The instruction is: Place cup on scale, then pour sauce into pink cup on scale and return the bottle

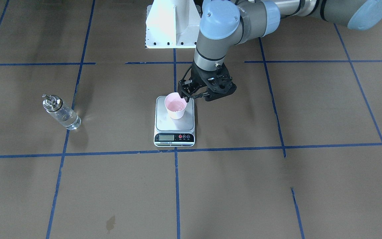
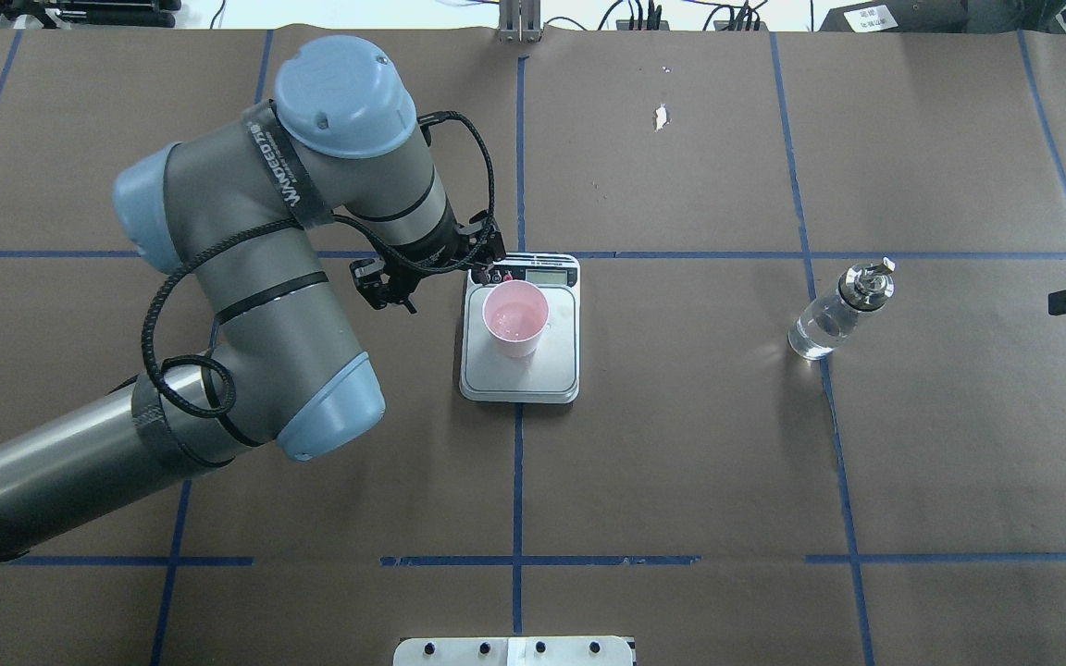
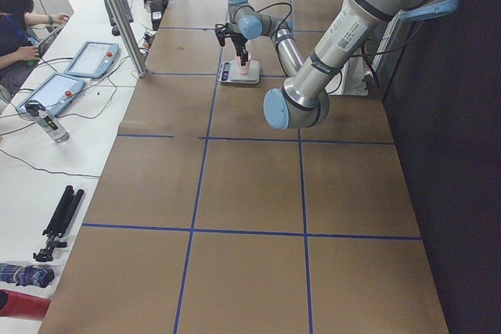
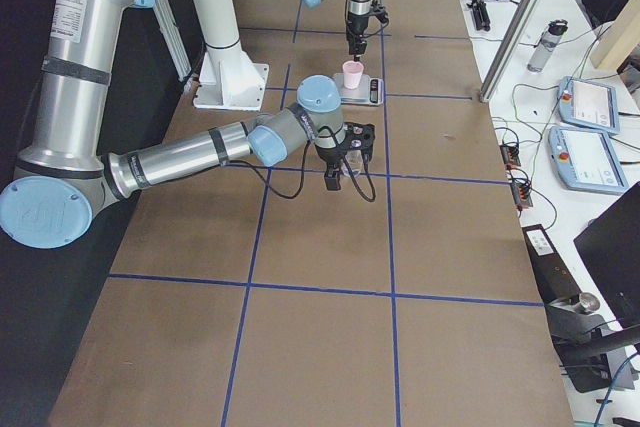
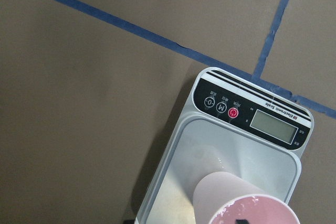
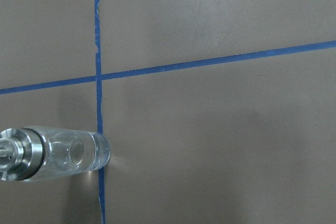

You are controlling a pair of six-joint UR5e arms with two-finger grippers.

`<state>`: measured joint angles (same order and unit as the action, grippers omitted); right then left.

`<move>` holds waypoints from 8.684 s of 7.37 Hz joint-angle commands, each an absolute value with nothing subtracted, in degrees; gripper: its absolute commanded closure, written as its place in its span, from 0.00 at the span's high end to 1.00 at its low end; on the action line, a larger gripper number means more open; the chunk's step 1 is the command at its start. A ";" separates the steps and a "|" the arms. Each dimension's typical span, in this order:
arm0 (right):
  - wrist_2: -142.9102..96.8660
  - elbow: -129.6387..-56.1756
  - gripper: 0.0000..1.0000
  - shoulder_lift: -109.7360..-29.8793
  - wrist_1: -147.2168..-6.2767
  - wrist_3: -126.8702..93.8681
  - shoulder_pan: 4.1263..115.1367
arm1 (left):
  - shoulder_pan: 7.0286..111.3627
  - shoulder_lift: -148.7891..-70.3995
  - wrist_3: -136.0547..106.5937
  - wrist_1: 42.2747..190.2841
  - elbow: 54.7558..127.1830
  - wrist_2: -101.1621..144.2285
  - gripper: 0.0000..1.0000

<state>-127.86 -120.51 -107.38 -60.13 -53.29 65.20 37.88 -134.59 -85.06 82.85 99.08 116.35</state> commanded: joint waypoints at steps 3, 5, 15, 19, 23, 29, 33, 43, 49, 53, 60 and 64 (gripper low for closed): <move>-105.49 -125.49 1.00 -112.76 -48.69 -75.08 41.32 | 42.54 -132.28 -77.62 74.20 109.94 116.46 1.00; -82.45 -125.51 1.00 -112.33 -48.78 -81.98 22.75 | 43.41 -128.60 -76.91 74.00 114.42 116.63 1.00; -51.42 -111.83 1.00 -104.60 -41.18 -71.72 12.22 | 58.26 -110.74 -33.69 71.89 121.56 116.11 1.00; -49.14 -108.37 1.00 -101.95 -38.67 -69.36 12.30 | 60.56 -109.86 -30.15 72.33 119.71 116.10 1.00; -46.85 -107.76 1.00 -101.95 -38.76 -67.25 12.56 | 60.64 -109.95 -30.06 72.33 119.36 116.10 1.00; -47.02 -103.18 1.00 -96.77 -38.76 -65.04 15.82 | 61.35 -109.78 -26.46 72.33 118.04 116.10 1.00; -47.28 -103.10 1.00 -96.42 -38.93 -64.34 17.31 | 61.70 -109.95 -27.07 72.33 118.04 116.10 1.00; -48.87 -99.40 1.00 -91.67 -38.85 -61.96 20.48 | 62.49 -110.48 -27.25 72.33 117.07 116.19 1.00; -52.70 -102.98 0.00 -91.41 -38.67 -61.79 22.40 | 63.01 -110.48 -27.07 72.33 117.33 116.37 1.00; -55.90 -112.31 0.00 -89.48 -47.45 -58.10 25.66 | 68.09 -108.12 -16.08 72.95 118.04 117.85 1.00; -54.67 -115.66 0.00 -83.70 -54.47 -46.00 26.63 | 72.40 -101.60 -4.80 79.98 114.19 118.92 1.00; -52.56 -115.40 0.00 -76.58 -63.26 -26.79 27.33 | 81.02 -101.51 6.40 81.03 105.85 123.89 1.00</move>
